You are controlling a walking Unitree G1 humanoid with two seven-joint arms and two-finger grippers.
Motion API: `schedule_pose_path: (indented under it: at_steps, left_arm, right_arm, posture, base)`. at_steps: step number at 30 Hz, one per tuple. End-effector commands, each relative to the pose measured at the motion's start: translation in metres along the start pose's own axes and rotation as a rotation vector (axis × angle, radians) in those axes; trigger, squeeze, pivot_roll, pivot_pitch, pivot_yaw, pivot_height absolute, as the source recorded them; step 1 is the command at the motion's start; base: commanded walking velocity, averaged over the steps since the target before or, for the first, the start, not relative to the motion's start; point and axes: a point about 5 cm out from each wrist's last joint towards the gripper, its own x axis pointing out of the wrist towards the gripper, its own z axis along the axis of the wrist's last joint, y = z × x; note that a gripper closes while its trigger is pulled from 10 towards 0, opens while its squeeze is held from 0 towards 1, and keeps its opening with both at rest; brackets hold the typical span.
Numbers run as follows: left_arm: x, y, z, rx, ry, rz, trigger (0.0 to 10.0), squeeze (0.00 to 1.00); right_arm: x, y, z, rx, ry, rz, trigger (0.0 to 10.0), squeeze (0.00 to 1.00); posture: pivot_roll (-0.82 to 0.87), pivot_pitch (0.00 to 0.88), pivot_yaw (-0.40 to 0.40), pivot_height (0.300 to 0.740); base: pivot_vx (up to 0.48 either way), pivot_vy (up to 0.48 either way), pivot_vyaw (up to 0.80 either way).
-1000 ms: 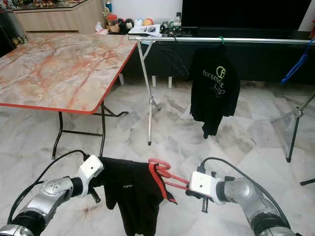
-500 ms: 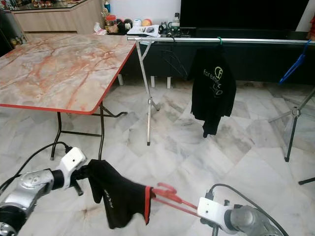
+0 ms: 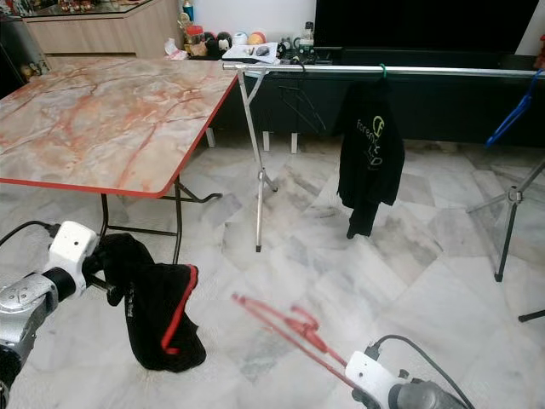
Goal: Hang hanger
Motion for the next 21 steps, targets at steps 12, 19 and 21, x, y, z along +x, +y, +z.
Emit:
schedule_pose_path:
  at_steps: [12, 19, 21]
  left_arm:
    - [-0.019, -0.039, -0.014, -0.154, -0.126, 0.144, 10.0, 0.00]
    - [-0.013, -0.065, 0.005, -0.219, -0.206, 0.125, 10.0, 0.00]
    - [-0.012, -0.071, 0.011, -0.228, -0.215, 0.119, 10.0, 0.00]
  right_arm:
    - [0.020, 0.028, 0.015, 0.803, -0.306, -0.377, 10.0, 0.00]
    - [0.027, 0.048, 0.010, 1.108, -0.322, -0.454, 10.0, 0.00]
    - [0.030, 0.057, 0.004, 1.116, -0.257, -0.443, 10.0, 0.00]
  posture:
    - [0.06, 0.099, 0.055, 0.740]
    - [0.06, 0.112, 0.058, 0.740]
    - [0.06, 0.120, 0.064, 0.740]
  base:
    - [0.000, 0.000, 0.00]
    - [0.000, 0.000, 0.00]
    - [0.000, 0.000, 0.00]
